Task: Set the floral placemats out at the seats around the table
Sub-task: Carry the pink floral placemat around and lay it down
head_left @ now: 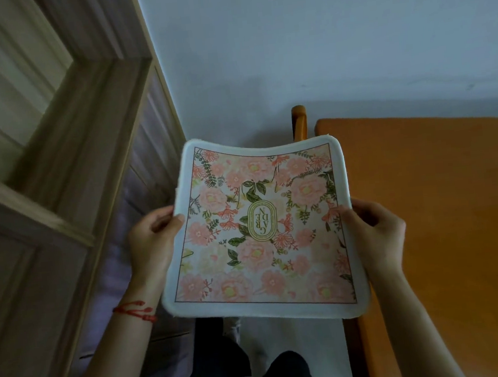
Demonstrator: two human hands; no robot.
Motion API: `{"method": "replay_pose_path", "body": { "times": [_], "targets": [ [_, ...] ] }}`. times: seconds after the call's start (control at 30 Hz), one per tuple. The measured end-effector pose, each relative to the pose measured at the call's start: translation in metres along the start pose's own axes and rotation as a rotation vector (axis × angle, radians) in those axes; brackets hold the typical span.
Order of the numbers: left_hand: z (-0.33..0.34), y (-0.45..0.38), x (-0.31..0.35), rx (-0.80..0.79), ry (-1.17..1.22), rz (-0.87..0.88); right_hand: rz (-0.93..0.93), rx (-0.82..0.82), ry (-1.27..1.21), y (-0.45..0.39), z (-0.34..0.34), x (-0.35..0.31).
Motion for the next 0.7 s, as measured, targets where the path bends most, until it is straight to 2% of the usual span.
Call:
{"method": "replay_pose_path", "body": {
  "times": [0.4, 0.7],
  "targets": [
    [0.084, -0.100, 0.063, -0.206, -0.003, 0.044, 0.059, 0.196, -0.028, -0.066, 0.054, -0.030],
    [0.160, -0.118, 0.090, -0.361, -0.028, 0.109, 0.106, 0.357, -0.044, -0.097, 0.041, -0.028]
  ]
}}
Point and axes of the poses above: each hand's wrist, its own y-axis away from the middle knuckle, its own z-axis out of the palm, x = y × z, the point moved 1 cm from there along -y, towards the middle knuckle, and after that the axes turned 13 degrees about x, right-handed, at the moved point
